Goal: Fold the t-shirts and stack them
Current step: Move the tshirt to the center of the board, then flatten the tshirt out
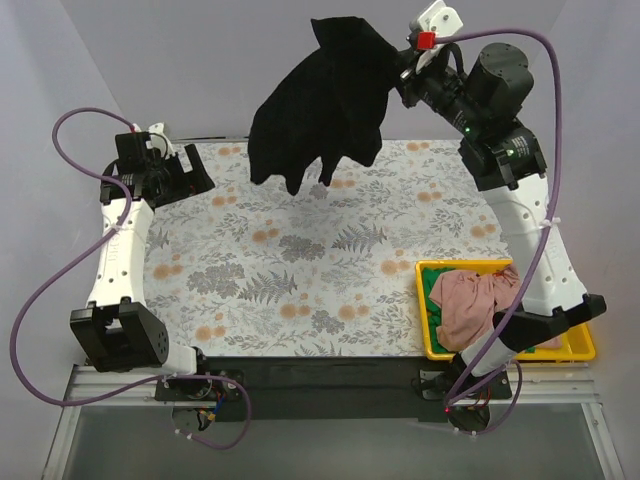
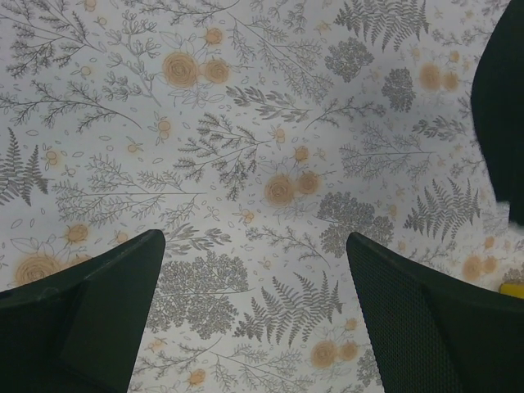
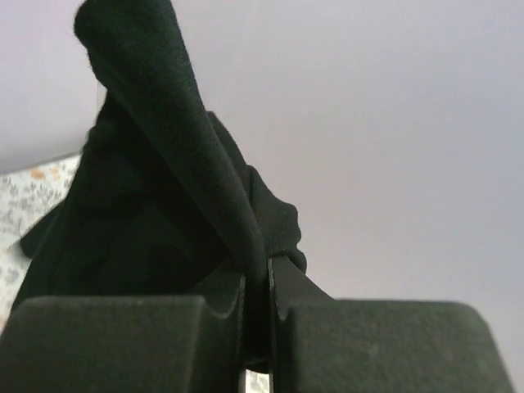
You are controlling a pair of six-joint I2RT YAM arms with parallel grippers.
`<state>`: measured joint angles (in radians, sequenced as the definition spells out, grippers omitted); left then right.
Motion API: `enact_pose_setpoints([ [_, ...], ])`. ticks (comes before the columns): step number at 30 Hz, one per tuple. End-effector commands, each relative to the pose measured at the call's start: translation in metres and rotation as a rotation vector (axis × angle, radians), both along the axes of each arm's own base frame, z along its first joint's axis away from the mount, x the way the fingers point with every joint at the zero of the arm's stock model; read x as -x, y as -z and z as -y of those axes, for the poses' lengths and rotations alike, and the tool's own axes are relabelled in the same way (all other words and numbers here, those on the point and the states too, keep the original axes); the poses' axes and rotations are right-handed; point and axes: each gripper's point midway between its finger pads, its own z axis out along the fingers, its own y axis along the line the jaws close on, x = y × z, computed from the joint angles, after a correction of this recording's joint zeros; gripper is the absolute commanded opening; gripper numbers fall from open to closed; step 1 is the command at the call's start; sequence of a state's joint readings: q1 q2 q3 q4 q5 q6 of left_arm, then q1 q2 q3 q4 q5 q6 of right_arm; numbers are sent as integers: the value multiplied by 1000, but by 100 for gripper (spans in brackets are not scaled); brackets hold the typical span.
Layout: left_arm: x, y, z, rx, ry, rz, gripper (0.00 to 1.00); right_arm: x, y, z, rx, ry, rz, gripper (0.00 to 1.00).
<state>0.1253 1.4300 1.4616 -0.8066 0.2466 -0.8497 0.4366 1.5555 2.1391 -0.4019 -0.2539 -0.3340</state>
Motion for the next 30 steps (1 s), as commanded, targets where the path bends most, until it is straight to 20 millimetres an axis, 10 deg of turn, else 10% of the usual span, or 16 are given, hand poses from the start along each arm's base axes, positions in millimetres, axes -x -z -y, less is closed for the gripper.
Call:
enact_pose_setpoints([
  [1, 2, -15, 0, 41, -3, 49, 93, -29, -1, -36, -122, 27, 44, 1],
  [5, 15, -2, 21, 83, 169, -6, 93, -57, 141, -57, -17, 35, -296, 13],
  [8, 29, 6, 32, 90, 270, -13, 93, -36, 276, -42, 177, 82, -609, 86],
  [10, 39, 17, 42, 115, 350, -37, 93, -27, 319, -23, 271, 95, -736, 90],
  [18, 98, 117, 112, 68, 667, -284, 84, 30, 398, 15, 449, -30, -1004, 98],
  [30, 171, 211, 159, -215, 842, -548, 59, -2, 437, -21, 478, -28, -1095, 83],
])
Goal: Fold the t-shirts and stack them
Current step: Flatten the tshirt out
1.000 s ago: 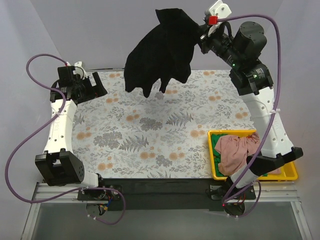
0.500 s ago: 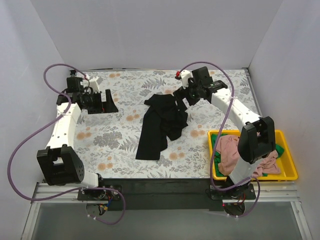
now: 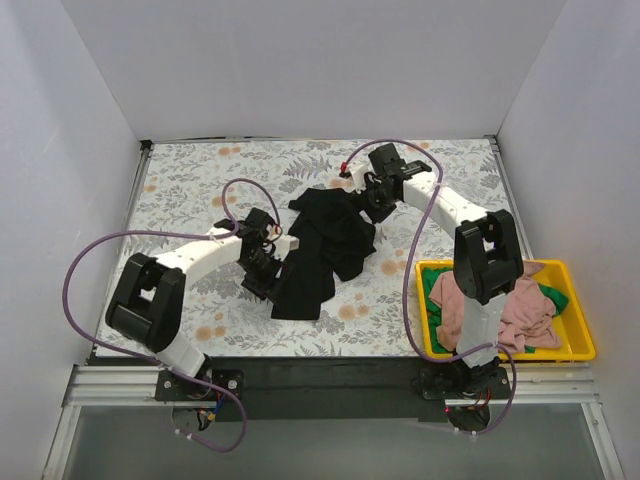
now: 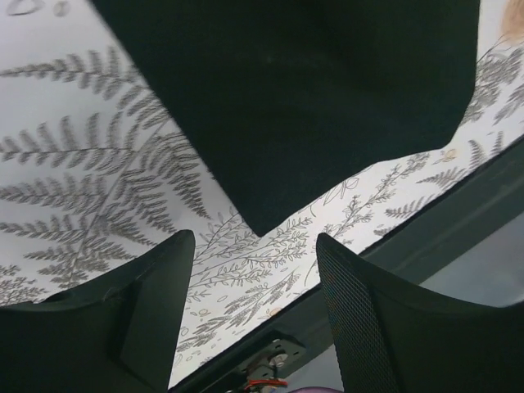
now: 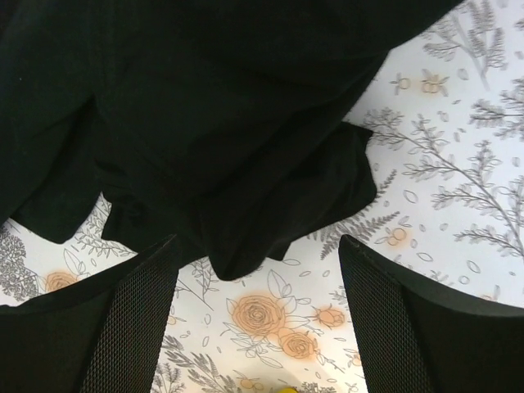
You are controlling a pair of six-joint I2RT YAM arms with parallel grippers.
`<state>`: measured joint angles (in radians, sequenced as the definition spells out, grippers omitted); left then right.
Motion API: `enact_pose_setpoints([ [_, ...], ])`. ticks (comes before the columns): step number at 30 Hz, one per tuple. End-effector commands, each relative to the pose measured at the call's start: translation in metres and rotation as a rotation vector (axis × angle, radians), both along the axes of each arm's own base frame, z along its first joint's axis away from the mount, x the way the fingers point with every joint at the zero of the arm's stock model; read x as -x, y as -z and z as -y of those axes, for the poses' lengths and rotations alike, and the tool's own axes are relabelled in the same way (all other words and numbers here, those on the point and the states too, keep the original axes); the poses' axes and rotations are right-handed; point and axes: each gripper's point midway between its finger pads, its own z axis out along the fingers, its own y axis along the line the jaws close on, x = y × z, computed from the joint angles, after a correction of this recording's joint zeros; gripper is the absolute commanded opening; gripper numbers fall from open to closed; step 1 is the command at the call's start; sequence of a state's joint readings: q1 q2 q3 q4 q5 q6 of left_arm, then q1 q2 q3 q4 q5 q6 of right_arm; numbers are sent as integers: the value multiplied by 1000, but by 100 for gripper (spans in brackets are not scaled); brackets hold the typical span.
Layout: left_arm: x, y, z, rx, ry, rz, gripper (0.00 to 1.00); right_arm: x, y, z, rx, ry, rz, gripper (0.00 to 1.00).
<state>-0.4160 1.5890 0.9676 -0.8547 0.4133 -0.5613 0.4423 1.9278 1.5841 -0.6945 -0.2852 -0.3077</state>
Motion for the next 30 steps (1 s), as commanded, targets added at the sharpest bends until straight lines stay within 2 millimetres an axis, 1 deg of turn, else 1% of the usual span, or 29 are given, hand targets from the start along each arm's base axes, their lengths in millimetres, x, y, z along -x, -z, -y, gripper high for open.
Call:
enact_pose_setpoints([
  [1, -11, 8, 0, -149, 64, 149, 59, -3, -10, -15, -6, -9, 21, 83],
  [2, -9, 12, -1, -176, 79, 159, 59, -4, -9, -15, -6, -4, 17, 83],
  [3, -6, 17, 3, -199, 111, 178, 59, -4, -5, -15, -2, -1, 9, 83],
  [4, -9, 22, -2, -249, 114, 197, 59, -6, 0, -15, 8, 7, 2, 83],
  [5, -7, 25, -2, -267, 125, 199, 59, -7, 4, -14, 16, 14, -6, 83],
  [6, -6, 31, 1, -293, 146, 205, 59, -7, 12, -13, 28, 22, -22, 81],
  [8, -13, 37, -5, -365, 152, 242, 62, -6, 20, -12, 38, 28, -40, 78],
  [9, -15, 41, -7, -396, 156, 254, 62, -5, 23, -12, 40, 32, -49, 73],
  [10, -16, 52, -14, -449, 160, 242, 61, -4, 29, -11, 50, 38, -63, 69],
  [11, -21, 56, -26, -523, 147, 261, 53, -3, 32, -9, 56, 44, -69, 65],
  [12, -24, 61, -32, -541, 132, 264, 46, -1, 33, -8, 61, 45, -73, 57],
  [14, -31, 58, -39, -542, 102, 285, 35, 3, 35, -2, 83, 44, -73, 50],
  [15, -35, 56, -50, -554, 81, 293, 25, 5, 30, 1, 84, 40, -60, 40],
  [16, -39, 52, -56, -554, 68, 301, 19, 8, 30, 4, 91, 35, -57, 34],
  [17, -44, 45, -63, -555, 53, 320, 11, 12, 30, 7, 99, 29, -55, 29],
  [18, -51, 41, -81, -561, 15, 311, 2, 25, 32, 13, 109, 26, -71, 17],
  [19, -56, 37, -90, -547, -2, 307, 0, 33, 34, 17, 116, 23, -86, 9],
  [20, -62, 30, -99, -531, -26, 312, 0, 42, 36, 19, 110, 17, -106, 2],
  [21, -65, 27, -109, -529, -43, 304, 0, 61, 43, 27, 121, 10, -142, 1],
  [22, -74, 21, -124, -507, -48, 307, 0, 71, 45, 29, 119, 0, -163, 1],
  [23, -80, 15, -132, -505, -60, 327, 0, 83, 48, 31, 115, -14, -191, 1],
  [24, -85, 11, -146, -512, -84, 333, 0, 91, 46, 34, 111, -21, -196, 1],
  [25, -90, 8, -151, -511, -83, 343, 0, 106, 53, 40, 123, -30, -233, 1],
  [26, -98, 2, -156, -516, -71, 365, 0, 116, 54, 44, 127, -48, -256, 1],
  [27, -102, 0, -163, -513, -92, 367, 0, 121, 50, 47, 130, -62, -252, 1],
  [28, -104, -1, -165, -496, -96, 361, 0, 125, 51, 53, 154, -66, -254, 1],
  [29, -112, -7, -161, -456, -94, 372, 0, 126, 48, 57, 165, -73, -246, 1],
  [30, -109, -4, -165, -449, -104, 338, 0, 128, 41, 61, 172, -92, -237, 1],
])
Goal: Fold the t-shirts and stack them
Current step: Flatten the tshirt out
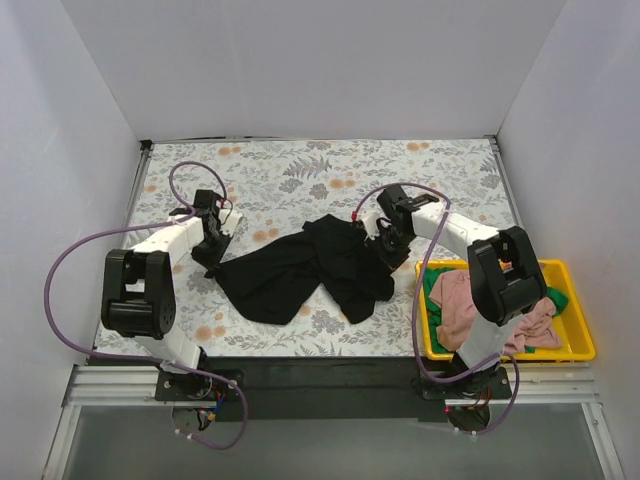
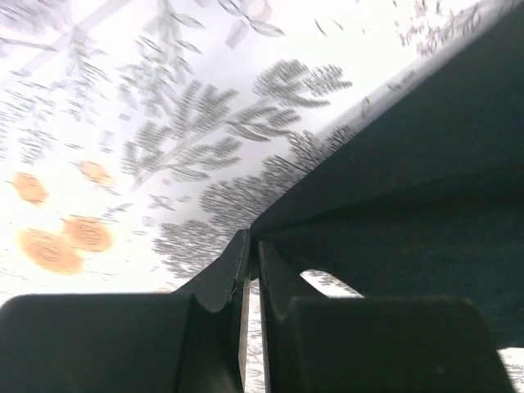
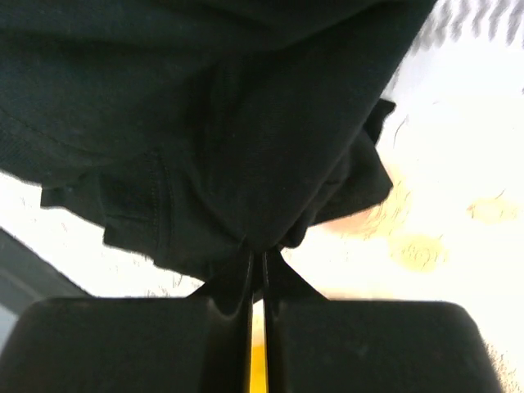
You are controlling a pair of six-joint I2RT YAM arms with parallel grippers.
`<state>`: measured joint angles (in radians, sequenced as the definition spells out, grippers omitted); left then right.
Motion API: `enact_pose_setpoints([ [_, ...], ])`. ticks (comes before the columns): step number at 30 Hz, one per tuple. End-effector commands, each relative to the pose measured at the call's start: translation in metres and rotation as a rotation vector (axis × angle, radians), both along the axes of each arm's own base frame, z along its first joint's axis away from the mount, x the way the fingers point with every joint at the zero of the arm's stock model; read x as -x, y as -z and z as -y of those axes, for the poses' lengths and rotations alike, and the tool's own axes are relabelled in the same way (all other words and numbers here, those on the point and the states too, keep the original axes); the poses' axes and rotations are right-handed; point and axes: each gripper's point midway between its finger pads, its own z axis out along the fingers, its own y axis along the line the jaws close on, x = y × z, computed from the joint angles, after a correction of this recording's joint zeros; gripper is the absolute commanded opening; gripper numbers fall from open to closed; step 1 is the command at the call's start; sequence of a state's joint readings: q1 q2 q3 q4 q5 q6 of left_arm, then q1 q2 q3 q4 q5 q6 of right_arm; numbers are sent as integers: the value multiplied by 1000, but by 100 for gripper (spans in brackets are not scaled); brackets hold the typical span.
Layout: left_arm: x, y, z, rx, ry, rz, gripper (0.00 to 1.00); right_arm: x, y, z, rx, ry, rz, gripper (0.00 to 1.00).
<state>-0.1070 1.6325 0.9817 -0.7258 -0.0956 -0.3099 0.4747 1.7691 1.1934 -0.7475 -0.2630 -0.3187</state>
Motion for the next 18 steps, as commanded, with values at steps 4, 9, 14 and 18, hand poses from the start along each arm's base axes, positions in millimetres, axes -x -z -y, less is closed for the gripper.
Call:
enact_pose_setpoints([
  [4, -30, -35, 8, 173, 35, 49, 31, -4, -55, 11, -38, -77, 73, 43],
  [9, -37, -51, 23, 296, -4, 66, 46, -60, -117, -19, -131, -69, 251, 63],
  [14, -32, -40, 21, 343, -102, 20, 47, -111, -133, -59, -182, 8, 279, 56],
  [18, -29, -31, 15, 323, -160, 28, 47, -146, -119, -89, -176, 16, 300, 57],
])
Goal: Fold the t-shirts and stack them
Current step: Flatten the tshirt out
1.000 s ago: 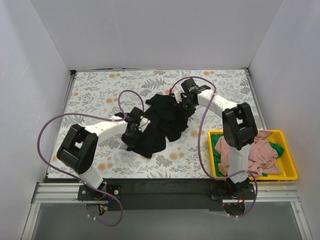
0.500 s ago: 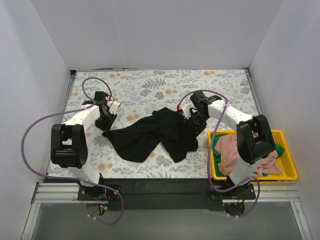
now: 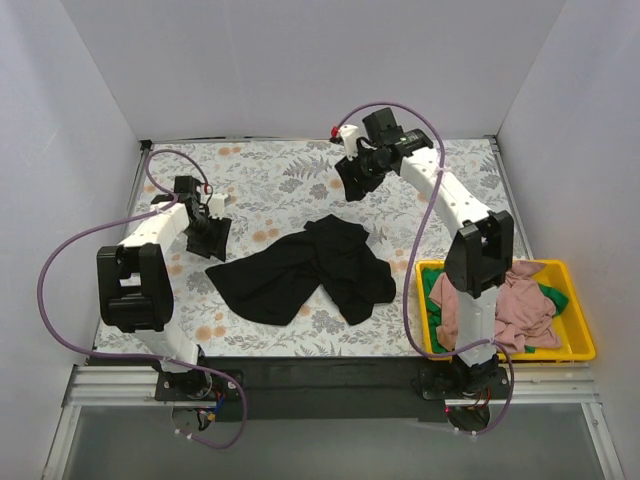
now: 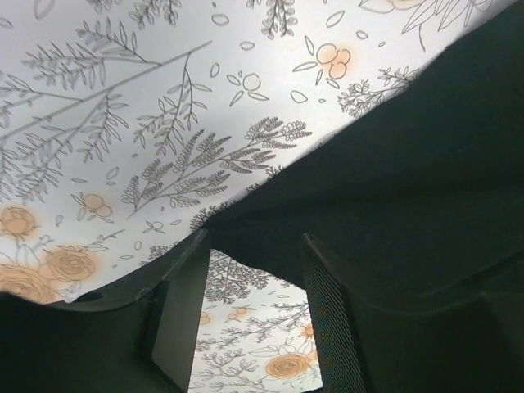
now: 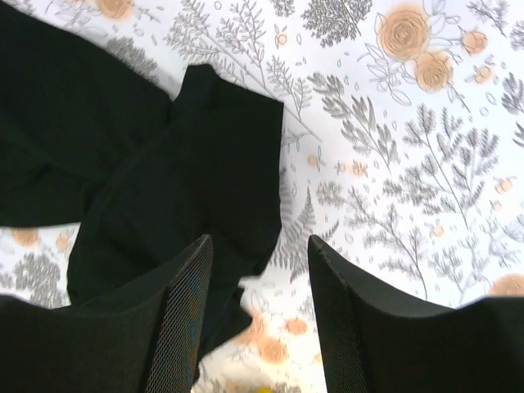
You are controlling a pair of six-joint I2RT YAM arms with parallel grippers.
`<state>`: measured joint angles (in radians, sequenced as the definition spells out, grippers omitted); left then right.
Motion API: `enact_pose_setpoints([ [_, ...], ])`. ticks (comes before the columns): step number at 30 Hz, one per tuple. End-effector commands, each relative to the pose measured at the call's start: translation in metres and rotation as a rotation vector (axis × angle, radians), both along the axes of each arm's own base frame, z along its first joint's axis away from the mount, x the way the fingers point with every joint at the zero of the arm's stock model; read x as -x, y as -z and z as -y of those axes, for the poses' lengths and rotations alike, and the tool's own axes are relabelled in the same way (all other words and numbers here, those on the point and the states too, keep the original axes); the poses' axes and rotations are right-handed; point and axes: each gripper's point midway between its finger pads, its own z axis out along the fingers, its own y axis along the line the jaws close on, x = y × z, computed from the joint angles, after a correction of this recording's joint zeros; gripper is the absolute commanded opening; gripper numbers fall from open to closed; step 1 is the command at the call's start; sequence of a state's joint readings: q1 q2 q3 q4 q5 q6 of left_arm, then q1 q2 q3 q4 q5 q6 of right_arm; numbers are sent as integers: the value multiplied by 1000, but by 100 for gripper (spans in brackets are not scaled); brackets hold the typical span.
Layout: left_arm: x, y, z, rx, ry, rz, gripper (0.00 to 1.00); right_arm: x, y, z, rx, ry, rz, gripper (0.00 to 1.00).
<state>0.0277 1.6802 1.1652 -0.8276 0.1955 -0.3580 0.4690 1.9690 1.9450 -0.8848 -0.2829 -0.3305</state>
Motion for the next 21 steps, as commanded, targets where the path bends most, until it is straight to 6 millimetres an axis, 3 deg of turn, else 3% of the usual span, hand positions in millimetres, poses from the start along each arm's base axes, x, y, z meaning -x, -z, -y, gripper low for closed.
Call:
enact_pose_setpoints([
  [1, 3, 3, -1, 12, -60, 0, 47, -17, 21, -22, 25, 37, -32, 57],
  [9, 18, 26, -10, -39, -74, -40, 47, -32, 70, -54, 33, 38, -80, 62],
  [21, 28, 43, -10, -40, -72, -66, 47, -48, 138, -58, 90, 135, -140, 57],
])
